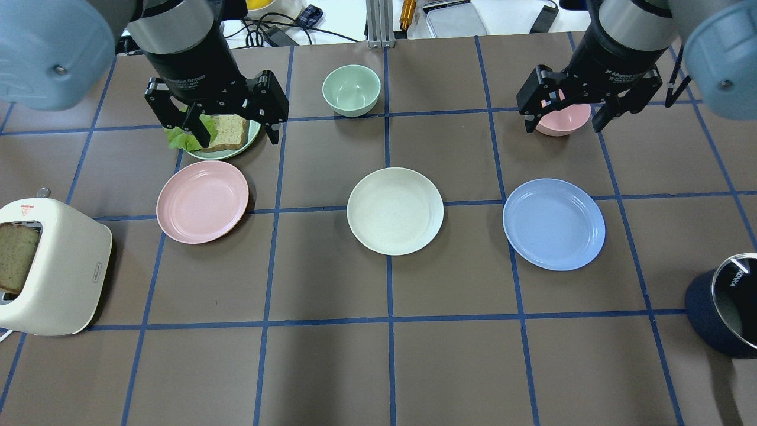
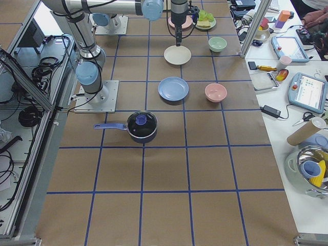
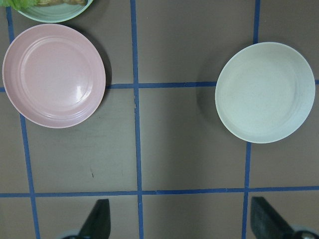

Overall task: Stack three plates with pink and blue
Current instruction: 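Lower the left gripper to the rim of the pink plate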

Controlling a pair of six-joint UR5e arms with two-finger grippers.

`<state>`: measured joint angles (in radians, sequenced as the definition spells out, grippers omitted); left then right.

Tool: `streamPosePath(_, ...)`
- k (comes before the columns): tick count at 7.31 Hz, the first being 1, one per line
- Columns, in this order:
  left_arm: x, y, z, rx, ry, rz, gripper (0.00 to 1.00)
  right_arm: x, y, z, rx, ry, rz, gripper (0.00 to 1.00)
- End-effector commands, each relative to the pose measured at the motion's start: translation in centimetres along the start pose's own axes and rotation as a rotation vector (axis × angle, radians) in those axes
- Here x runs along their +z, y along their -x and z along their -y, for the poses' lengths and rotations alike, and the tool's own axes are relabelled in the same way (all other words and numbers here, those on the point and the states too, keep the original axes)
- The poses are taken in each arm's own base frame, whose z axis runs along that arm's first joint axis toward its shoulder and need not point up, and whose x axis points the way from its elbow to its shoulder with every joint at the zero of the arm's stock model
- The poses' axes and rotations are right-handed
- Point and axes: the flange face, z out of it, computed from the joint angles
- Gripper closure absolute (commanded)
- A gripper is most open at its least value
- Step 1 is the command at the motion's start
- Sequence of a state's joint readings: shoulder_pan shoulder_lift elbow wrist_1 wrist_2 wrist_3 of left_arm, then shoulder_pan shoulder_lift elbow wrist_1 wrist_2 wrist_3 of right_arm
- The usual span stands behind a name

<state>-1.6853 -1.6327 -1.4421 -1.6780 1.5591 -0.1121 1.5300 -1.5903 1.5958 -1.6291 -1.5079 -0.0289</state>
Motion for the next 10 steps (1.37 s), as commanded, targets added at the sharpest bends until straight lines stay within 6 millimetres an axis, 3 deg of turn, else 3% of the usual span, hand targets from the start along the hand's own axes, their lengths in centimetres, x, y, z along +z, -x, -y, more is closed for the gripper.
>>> streamPosePath(1, 0.1, 0.3, 0.2, -0.001, -0.001, 0.001, 0.00, -0.1, 0.3, -0.1, 0.003, -0.003, -0.012, 0.00)
streamPosePath(4, 0.0, 0.7, 0.3, -0.007, -0.002, 0.000, 0.00, 0.2, 1.3, -0.3, 0.017, -0.004, -0.012, 0.00)
streamPosePath(5, 0.4, 1.7, 0.8, -0.025, 0.007, 0.000, 0.00, 1.3, 1.1, -0.5, 0.026, 0.017, -0.002, 0.00)
streamPosePath(7, 7.5, 2.9, 3.2, -0.003, 0.077, 0.004, 0.00, 2.7, 0.3, -1.4, 0.026, 0.046, -0.017, 0.00)
streamPosePath(8, 12.4, 4.6, 4.9, -0.023, 0.075, 0.023, 0.00, 3.6, -0.1, -1.3, 0.035, 0.053, -0.018, 0.00)
streamPosePath(9, 18.7, 6.5, 7.4, -0.052, 0.034, 0.027, 0.00, 4.6, -0.5, -1.3, 0.040, 0.060, -0.016, 0.00)
streamPosePath(10, 22.8, 7.4, 8.7, -0.047, 0.023, 0.031, 0.00, 4.9, -0.8, -1.3, 0.054, 0.053, -0.017, 0.00)
